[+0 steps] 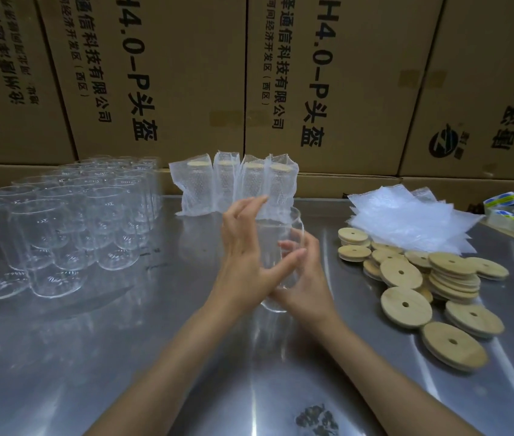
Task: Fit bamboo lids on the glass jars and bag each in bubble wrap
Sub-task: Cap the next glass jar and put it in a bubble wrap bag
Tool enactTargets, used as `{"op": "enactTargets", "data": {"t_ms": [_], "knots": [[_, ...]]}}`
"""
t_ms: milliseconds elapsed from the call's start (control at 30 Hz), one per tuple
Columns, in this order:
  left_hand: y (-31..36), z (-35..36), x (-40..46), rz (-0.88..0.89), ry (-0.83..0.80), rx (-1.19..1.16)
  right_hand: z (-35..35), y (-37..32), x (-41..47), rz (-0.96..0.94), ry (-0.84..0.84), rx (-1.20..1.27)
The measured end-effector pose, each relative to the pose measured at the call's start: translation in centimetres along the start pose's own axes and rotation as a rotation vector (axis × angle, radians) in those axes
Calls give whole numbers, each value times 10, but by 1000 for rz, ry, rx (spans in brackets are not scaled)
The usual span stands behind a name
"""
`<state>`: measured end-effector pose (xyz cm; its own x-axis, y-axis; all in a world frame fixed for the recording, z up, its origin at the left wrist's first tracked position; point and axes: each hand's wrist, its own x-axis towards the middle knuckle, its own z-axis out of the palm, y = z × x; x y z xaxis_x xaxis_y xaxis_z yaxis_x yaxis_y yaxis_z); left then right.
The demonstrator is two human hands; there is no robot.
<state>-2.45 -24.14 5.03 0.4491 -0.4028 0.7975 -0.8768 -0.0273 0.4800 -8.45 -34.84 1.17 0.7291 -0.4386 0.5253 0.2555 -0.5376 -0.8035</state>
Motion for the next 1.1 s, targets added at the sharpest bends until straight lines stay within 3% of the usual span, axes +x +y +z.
{"op": "enactTargets", "data": {"t_ms": [100, 200, 467, 667, 767, 900, 967, 1100], "knots": [[-10, 11, -11, -283, -116, -274, -3, 9, 6, 47, 63, 45], [-26, 20, -22, -438, -188, -401, -4, 15, 10, 75, 68, 77], [-35, 24, -30, -499, -155, -439, -7, 13, 9, 159, -29, 93], [-40, 18, -33, -517, -181, -416, -18, 7, 7, 139, -109, -45], [-42, 20, -34, -552, -197, -410, -24, -2, 8, 158, -79, -26], [-38, 20, -36, -571, -215, -354, -42, -4, 11, 33, 261, -349], [-38, 19, -37, -574, -221, -336, -55, 4, 14, 112, 402, -631], [-38, 19, -37, -571, -229, -328, -73, 19, 14, 627, 198, -949]]}}
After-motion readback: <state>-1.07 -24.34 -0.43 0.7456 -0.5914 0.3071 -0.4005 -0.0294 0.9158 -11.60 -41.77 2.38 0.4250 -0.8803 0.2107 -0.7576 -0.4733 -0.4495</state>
